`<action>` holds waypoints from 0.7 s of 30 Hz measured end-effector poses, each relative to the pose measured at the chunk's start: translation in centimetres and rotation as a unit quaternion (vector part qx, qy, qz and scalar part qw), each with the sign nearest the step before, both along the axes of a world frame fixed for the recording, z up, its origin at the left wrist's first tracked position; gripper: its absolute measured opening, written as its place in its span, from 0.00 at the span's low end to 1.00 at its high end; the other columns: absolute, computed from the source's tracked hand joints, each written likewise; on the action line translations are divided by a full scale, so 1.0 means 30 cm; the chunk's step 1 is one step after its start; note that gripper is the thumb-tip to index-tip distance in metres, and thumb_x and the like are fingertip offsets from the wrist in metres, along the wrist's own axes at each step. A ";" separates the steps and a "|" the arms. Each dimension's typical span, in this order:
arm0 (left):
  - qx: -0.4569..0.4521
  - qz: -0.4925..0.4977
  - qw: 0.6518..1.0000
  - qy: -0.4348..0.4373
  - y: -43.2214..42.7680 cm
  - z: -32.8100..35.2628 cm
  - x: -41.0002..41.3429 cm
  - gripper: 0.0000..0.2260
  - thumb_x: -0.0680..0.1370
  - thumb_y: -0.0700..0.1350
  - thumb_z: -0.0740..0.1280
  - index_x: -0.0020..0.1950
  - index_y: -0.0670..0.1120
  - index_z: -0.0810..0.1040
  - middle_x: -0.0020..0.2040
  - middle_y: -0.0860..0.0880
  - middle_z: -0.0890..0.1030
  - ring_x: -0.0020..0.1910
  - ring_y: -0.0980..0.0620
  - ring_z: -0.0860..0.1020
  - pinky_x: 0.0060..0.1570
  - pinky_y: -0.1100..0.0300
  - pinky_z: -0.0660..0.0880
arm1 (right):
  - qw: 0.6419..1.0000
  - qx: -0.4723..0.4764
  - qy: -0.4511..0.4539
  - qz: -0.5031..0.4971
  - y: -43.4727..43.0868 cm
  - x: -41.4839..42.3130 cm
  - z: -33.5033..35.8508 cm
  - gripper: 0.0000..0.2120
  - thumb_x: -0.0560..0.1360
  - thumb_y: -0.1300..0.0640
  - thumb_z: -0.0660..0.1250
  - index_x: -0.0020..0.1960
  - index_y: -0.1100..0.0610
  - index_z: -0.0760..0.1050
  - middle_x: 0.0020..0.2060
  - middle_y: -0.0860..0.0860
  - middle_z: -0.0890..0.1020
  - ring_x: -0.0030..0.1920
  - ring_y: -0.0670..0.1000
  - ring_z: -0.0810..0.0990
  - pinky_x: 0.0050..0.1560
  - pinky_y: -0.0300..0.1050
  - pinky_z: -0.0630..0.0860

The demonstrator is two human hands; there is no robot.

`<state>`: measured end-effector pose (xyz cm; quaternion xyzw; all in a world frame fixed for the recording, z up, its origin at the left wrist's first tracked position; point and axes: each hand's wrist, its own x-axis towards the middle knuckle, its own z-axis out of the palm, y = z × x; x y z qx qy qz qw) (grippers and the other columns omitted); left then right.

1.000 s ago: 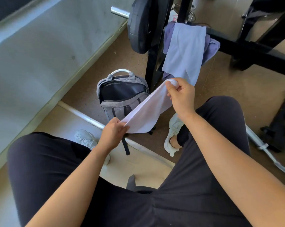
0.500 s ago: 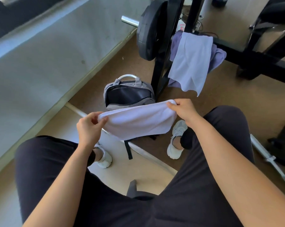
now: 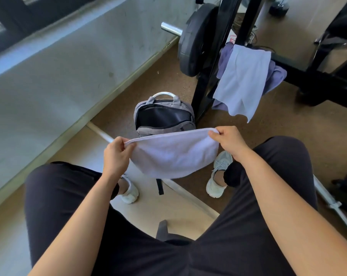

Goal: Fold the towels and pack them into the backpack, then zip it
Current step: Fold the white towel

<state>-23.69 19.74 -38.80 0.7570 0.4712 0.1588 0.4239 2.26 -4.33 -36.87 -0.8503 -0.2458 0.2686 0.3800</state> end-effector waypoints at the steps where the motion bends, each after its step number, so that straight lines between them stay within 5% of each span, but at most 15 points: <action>1: -0.018 0.012 1.000 -0.015 0.000 0.005 0.000 0.08 0.76 0.51 0.71 0.41 0.50 0.78 0.37 0.49 0.81 0.40 0.43 0.80 0.43 0.43 0.80 | 1.000 0.005 0.001 -0.007 0.001 -0.002 -0.001 0.22 0.81 0.54 0.66 0.31 0.55 0.63 0.29 0.52 0.62 0.32 0.50 0.62 0.36 0.47 0.59; 6: -0.095 0.051 0.992 -0.071 -0.021 0.014 0.003 0.13 0.75 0.55 0.72 0.37 0.49 0.74 0.38 0.45 0.78 0.39 0.46 0.79 0.43 0.39 0.84 | 1.000 0.014 -0.003 -0.024 0.008 -0.023 -0.005 0.21 0.81 0.54 0.65 0.31 0.56 0.66 0.29 0.54 0.66 0.33 0.51 0.66 0.36 0.47 0.62; 12: -0.125 0.061 0.987 -0.084 -0.064 0.026 0.030 0.12 0.80 0.47 0.70 0.43 0.42 0.73 0.42 0.41 0.80 0.39 0.45 0.81 0.32 0.56 0.81 | 0.999 0.042 -0.008 -0.030 0.030 -0.058 -0.006 0.20 0.81 0.52 0.67 0.32 0.59 0.72 0.29 0.55 0.74 0.32 0.51 0.73 0.35 0.48 0.72; 17: -0.168 0.002 0.981 -0.091 -0.122 0.057 0.043 0.14 0.80 0.45 0.70 0.42 0.38 0.72 0.36 0.45 0.77 0.32 0.51 0.79 0.37 0.50 0.81 | 0.997 0.069 -0.016 0.020 0.047 -0.115 -0.006 0.20 0.79 0.49 0.68 0.36 0.62 0.77 0.32 0.62 0.78 0.37 0.62 0.78 0.38 0.58 0.79; 21: -0.200 -0.082 0.970 -0.111 -0.173 0.072 0.056 0.14 0.81 0.43 0.71 0.44 0.34 0.74 0.35 0.45 0.78 0.33 0.50 0.79 0.39 0.51 0.80 | 0.994 0.078 -0.035 0.062 0.069 -0.178 -0.001 0.20 0.78 0.47 0.67 0.37 0.62 0.79 0.31 0.60 0.79 0.37 0.61 0.78 0.40 0.59 0.77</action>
